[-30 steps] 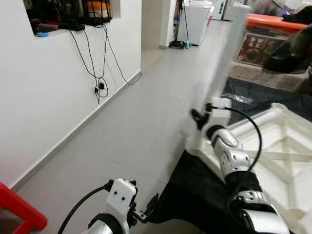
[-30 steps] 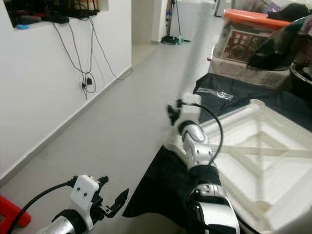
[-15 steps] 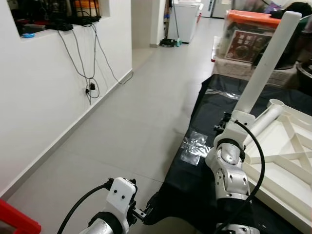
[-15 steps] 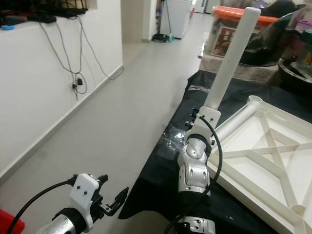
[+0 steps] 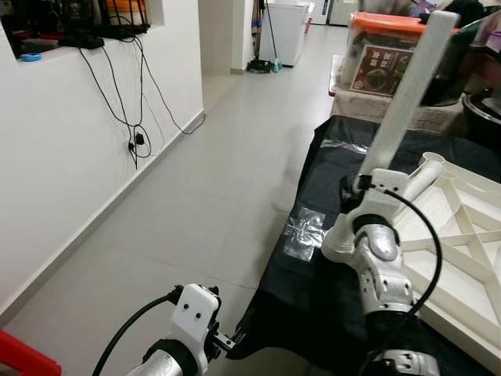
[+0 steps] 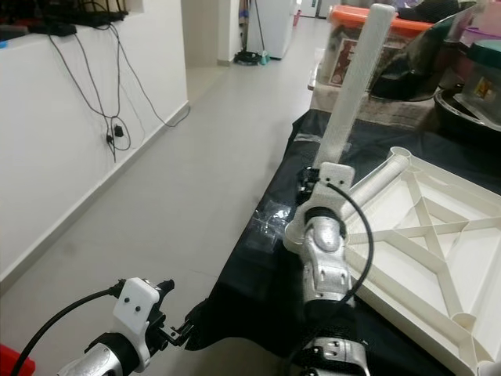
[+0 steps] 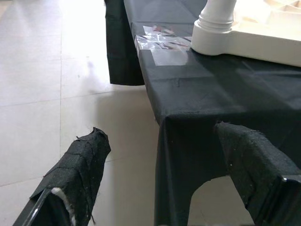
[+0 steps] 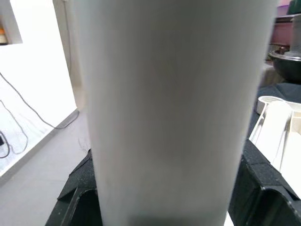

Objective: Building children table

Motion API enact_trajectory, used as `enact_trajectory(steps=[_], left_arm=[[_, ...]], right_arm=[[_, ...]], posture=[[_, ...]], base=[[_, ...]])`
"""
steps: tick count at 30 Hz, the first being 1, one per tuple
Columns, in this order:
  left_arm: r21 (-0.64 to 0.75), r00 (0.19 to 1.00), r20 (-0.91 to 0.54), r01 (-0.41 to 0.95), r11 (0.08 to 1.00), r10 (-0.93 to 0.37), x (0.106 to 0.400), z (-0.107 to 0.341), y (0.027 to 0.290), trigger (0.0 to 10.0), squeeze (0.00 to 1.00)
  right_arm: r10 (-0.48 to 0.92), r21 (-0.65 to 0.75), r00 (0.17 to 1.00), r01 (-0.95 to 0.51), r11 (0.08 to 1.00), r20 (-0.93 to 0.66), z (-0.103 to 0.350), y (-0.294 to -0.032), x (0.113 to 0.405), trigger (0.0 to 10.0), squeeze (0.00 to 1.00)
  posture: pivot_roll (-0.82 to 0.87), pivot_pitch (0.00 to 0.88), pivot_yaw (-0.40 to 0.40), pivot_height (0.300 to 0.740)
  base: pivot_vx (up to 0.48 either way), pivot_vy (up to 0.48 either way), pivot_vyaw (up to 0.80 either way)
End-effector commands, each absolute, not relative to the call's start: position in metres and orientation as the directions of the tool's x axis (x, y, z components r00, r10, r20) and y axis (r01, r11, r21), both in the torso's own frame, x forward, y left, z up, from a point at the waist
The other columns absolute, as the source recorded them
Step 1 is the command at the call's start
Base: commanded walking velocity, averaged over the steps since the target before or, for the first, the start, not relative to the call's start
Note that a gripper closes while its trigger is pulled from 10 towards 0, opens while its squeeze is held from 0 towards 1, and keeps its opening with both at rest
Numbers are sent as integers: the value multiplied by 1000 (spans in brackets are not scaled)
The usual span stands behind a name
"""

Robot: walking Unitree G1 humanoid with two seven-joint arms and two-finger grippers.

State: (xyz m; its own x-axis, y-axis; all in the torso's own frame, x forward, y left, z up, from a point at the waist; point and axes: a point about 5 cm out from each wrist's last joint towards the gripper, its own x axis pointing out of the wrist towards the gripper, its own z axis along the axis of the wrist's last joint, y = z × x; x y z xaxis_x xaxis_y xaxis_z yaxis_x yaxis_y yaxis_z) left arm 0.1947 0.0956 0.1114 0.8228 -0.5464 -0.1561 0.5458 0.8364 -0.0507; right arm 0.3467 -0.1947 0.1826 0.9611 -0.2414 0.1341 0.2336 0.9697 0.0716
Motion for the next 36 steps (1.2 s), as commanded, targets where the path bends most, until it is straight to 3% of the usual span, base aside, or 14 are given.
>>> enact_trajectory(steps=[1, 10, 16, 24, 28, 36], left_arm=[[-58, 820, -171, 545, 837, -546, 195, 108, 96, 10000, 0], [-58, 819, -174, 547, 835, -548, 196, 107, 96, 10000, 0], [-56, 820, -173, 545, 837, -546, 196, 107, 96, 10000, 0], [-54, 821, -172, 545, 837, -545, 197, 107, 97, 10000, 0], [-44, 823, -175, 542, 839, -541, 199, 106, 99, 10000, 0], [-27, 828, -178, 536, 844, -532, 199, 106, 99, 10000, 0]], right_arm=[[-221, 83, 966, 211, 974, 136, 176, -196, 338, 10000, 0], [-85, 124, 992, 73, 990, 91, 150, -177, 311, 10000, 0], [-98, 94, 991, 89, 992, 91, 149, -177, 301, 10000, 0], [-85, 50, 996, 84, 995, 19, 139, -183, 259, 10000, 0], [-104, 47, 994, 104, 993, -21, 130, -186, 249, 10000, 0], [-123, 64, 992, 123, 990, -14, 131, -181, 256, 10000, 0]], posture=[[124, 32, -71, 740], [121, 30, -68, 740], [120, 30, -71, 740], [104, 26, -65, 740], [102, 21, -64, 740], [111, 11, -63, 740]], base=[[0, 0, 0], [0, 0, 0], [0, 0, 0], [0, 0, 0], [0, 0, -800], [0, 0, -788]])
